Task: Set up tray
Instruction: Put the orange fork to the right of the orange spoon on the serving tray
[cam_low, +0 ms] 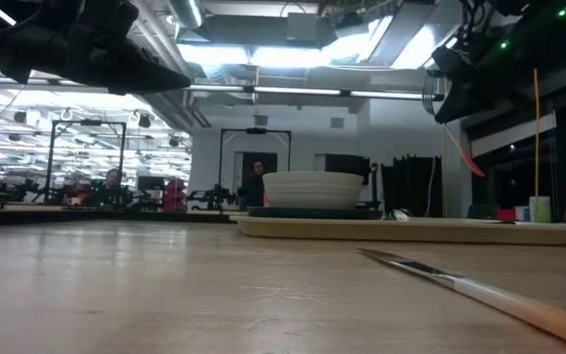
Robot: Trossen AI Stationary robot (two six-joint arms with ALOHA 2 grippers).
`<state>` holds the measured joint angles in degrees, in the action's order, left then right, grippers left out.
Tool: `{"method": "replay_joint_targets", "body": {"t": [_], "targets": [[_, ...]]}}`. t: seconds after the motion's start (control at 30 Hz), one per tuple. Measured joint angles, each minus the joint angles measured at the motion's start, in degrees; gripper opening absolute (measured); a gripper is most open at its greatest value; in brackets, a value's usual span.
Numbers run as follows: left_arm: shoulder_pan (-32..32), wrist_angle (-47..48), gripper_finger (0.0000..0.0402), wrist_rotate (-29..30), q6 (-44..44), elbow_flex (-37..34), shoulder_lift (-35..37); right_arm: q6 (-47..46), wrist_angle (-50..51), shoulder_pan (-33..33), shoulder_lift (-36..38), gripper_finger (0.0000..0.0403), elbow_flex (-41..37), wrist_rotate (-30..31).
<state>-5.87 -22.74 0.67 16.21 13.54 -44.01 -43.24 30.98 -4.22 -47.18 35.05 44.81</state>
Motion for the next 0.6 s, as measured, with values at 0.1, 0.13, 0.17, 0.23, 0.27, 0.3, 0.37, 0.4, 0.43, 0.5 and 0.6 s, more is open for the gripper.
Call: {"method": "replay_joint_targets", "body": {"t": [0.1,0.13,0.17,0.23,0.27,0.3,0.37,0.4,0.43,0.5,0.6], "targets": [[0.0,-0.1,0.0007,0.0,2.7,0.0,0.0,0.0,0.0,-2.4,0.0,0.0011,0.0,-1.9],[0.0,-0.2,0.0008,0.0,3.5,0.0,0.0,0.1,0.0,-3.3,0.0,0.0011,0.0,-2.8],[0.0,-0.2,0.0008,0.0,4.0,0.0,0.0,0.1,0.0,-4.1,0.0,0.0011,0.0,-3.7],[0.0,-0.2,0.0010,0.0,4.5,0.0,0.0,0.1,0.0,-5.9,0.0,0.0011,0.0,-5.7],[0.0,-0.2,0.0010,0.0,4.5,0.0,0.0,0.1,0.0,-6.7,0.0,0.0011,0.0,-6.7],[0.0,-0.2,0.0010,0.0,4.5,0.0,0.0,0.1,0.0,-7.5,0.0,0.0011,0.0,-7.7],[0.0,-0.2,0.0010,0.0,4.5,0.0,0.0,0.1,0.0,-9.1,0.0,0.0011,0.0,-8.8],[0.0,-0.2,0.0009,0.0,4.5,0.0,0.0,0.1,0.1,-9.9,0.0,0.0011,0.0,-9.0],[0.0,-0.2,0.0009,0.0,4.5,0.0,0.0,0.2,0.1,-10.7,0.0,0.0011,0.0,-9.0],[0.0,-0.2,0.0009,0.0,4.5,0.0,0.0,0.2,0.1,-12.3,0.0,0.0011,0.0,-9.4],[0.0,-0.2,0.0010,0.0,4.5,0.0,0.0,0.2,0.3,-14.8,-0.2,0.0011,0.4,-12.6]]}}
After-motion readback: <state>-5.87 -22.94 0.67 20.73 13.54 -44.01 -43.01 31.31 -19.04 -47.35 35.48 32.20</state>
